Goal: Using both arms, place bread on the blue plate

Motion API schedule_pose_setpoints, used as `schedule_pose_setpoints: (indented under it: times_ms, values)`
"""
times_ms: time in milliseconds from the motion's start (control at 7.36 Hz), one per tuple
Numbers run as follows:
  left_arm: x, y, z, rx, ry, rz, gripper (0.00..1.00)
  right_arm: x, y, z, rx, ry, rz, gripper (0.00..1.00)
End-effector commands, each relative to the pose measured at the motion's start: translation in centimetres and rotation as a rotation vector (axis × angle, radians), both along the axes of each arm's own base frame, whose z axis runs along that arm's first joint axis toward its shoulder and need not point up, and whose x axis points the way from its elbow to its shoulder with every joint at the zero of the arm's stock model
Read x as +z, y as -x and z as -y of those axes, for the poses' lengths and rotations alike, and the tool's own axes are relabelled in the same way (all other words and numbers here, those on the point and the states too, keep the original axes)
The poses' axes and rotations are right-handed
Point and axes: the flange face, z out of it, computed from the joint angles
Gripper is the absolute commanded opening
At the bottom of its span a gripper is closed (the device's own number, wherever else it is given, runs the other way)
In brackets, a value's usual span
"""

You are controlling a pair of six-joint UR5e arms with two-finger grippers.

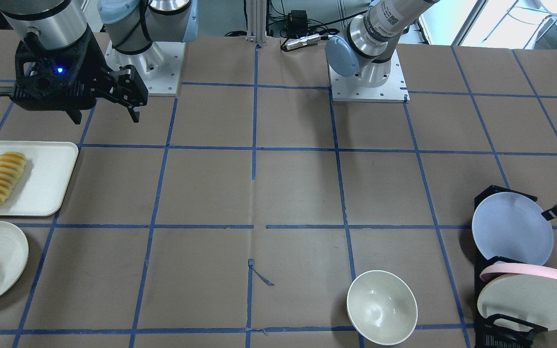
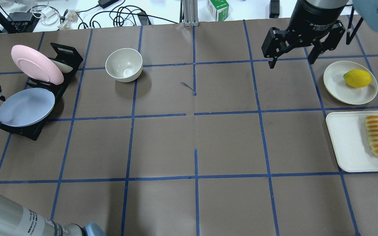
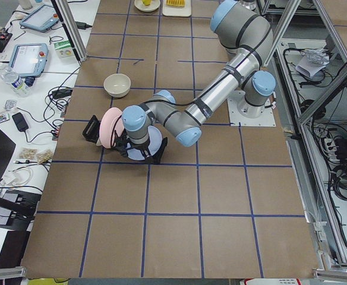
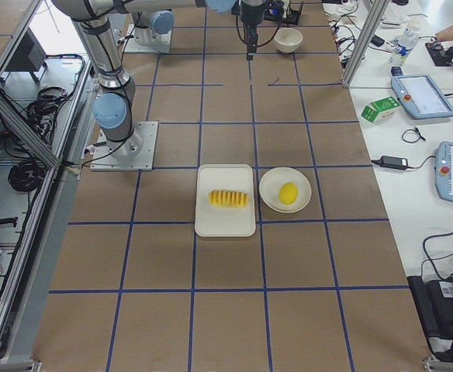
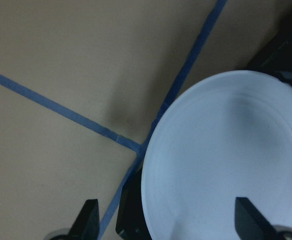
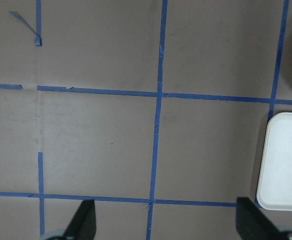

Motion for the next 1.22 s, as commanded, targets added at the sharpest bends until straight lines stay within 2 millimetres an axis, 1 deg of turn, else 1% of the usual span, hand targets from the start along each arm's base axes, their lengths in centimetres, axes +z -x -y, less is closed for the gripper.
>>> schedule_pose_setpoints:
  times_ms: [0,136,272,408,544,680,816,951,1087]
  values:
    - [-1.7,-0.6,0.2,0.004,-0.014,-0.013,0.75,0.0,0.1,0.0,0.004,0.001,-0.006,1.00]
    - [-2.2,-1.0,0.1,0.008,-0.020,-0.017,0.74,0.0,0.1,-0.1,0.004,-0.002,-0.006,1.00]
    - [-2.3,-1.1,-0.2,0.013,-0.028,-0.023,0.56,0.0,0.1,0.0,0.004,0.001,-0.006,1.00]
    - [-2.9,-1.0,-0.4,0.015,-0.036,-0.032,0.48,0.2,0.1,-0.3,0.001,-0.002,-0.004,1.00]
    - [-2.9,-1.0,-0.4,0.015,-0.037,-0.033,0.35,0.3,0.2,-0.4,0.000,-0.002,-0.010,1.00]
    - [-3.0,-0.9,-0.5,0.015,-0.037,-0.035,0.30,0.3,0.2,-0.4,0.000,0.000,-0.010,1.00]
    - [-2.8,-1.0,-0.4,0.015,-0.036,-0.034,0.17,0.3,0.2,-0.4,0.000,0.000,-0.010,1.00]
    - [-2.8,-1.0,-0.5,0.006,-0.035,-0.035,0.00,0.4,0.2,-0.3,0.001,0.006,-0.006,1.00]
    - [-2.8,-1.0,-0.5,-0.014,-0.032,-0.036,0.00,0.3,0.2,-0.2,0.004,0.007,-0.005,1.00]
